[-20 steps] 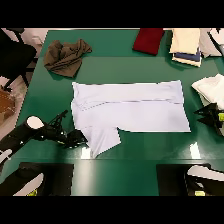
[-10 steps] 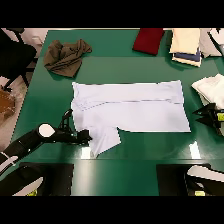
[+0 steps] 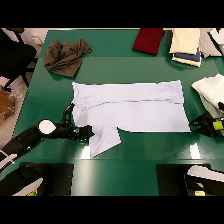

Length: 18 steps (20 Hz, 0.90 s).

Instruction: Fold the shirts.

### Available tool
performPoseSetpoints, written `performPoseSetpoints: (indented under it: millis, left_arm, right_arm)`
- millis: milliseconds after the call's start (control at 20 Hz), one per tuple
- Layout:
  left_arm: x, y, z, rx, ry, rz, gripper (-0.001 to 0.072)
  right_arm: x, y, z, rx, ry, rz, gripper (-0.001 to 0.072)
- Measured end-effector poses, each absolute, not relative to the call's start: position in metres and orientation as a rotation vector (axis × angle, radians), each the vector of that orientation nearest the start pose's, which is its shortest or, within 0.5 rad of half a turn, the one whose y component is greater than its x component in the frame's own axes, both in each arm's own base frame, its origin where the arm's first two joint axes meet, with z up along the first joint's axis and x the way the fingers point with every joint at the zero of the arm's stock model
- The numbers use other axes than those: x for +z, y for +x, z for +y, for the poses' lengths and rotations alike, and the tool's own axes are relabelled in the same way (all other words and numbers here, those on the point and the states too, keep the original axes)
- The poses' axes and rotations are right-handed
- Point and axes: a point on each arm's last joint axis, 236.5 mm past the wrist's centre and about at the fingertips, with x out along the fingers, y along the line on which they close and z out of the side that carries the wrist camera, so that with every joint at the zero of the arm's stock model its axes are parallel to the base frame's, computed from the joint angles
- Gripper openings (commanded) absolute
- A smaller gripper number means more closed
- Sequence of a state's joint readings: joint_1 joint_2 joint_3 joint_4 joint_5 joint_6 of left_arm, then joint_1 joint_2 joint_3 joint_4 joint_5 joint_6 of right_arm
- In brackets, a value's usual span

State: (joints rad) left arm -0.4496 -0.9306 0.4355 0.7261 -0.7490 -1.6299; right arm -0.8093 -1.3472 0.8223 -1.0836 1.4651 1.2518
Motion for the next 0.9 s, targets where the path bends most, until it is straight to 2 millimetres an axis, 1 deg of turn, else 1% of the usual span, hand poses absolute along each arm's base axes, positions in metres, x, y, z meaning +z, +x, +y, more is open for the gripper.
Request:
performPoseSetpoints:
  millis: [150,250,300,350,400,500,650,750,800,850,900]
  left_arm:
    - [-0.050,0.208,-0.235,-0.447,-0.661,1.369,0.0024]
    - [-0.050,0.208,-0.236,-0.450,-0.660,1.371,0.0024]
    - [-0.050,0.208,-0.236,-0.451,-0.658,1.372,0.0023]
    - [-0.050,0.208,-0.236,-0.451,-0.658,1.372,0.0024]
    - [-0.049,0.207,-0.236,-0.452,-0.657,1.374,0.0024]
    - [-0.049,0.207,-0.236,-0.453,-0.658,1.376,0.0024]
    - [-0.042,0.211,-0.239,-0.464,-0.658,1.365,0.0023]
    - [-0.028,0.217,-0.243,-0.492,-0.642,1.351,0.0023]
    - [-0.020,0.221,-0.244,-0.507,-0.620,1.340,0.0022]
    - [-0.010,0.227,-0.243,-0.513,-0.583,1.325,0.0022]
    - [-0.001,0.233,-0.240,-0.507,-0.537,1.309,0.0023]
  right_arm:
    - [-0.082,0.218,-0.073,-0.021,1.000,1.573,0.0501]
    - [-0.088,0.217,-0.072,-0.025,0.998,1.575,0.0488]
    - [-0.091,0.220,-0.069,-0.016,1.009,1.568,0.0381]
    - [-0.094,0.222,-0.067,-0.004,1.011,1.563,0.0257]
    - [-0.097,0.225,-0.064,0.007,1.013,1.562,0.0156]
    - [-0.102,0.231,-0.059,0.035,1.013,1.548,0.0033]
    - [-0.101,0.239,-0.057,0.056,0.991,1.519,0.0025]
    - [-0.094,0.244,-0.062,0.042,0.943,1.473,0.0025]
    - [-0.089,0.248,-0.069,0.021,0.900,1.440,0.0024]
    - [-0.080,0.250,-0.073,0.011,0.872,1.408,0.0024]
    - [-0.066,0.255,-0.070,0.023,0.865,1.368,0.0024]
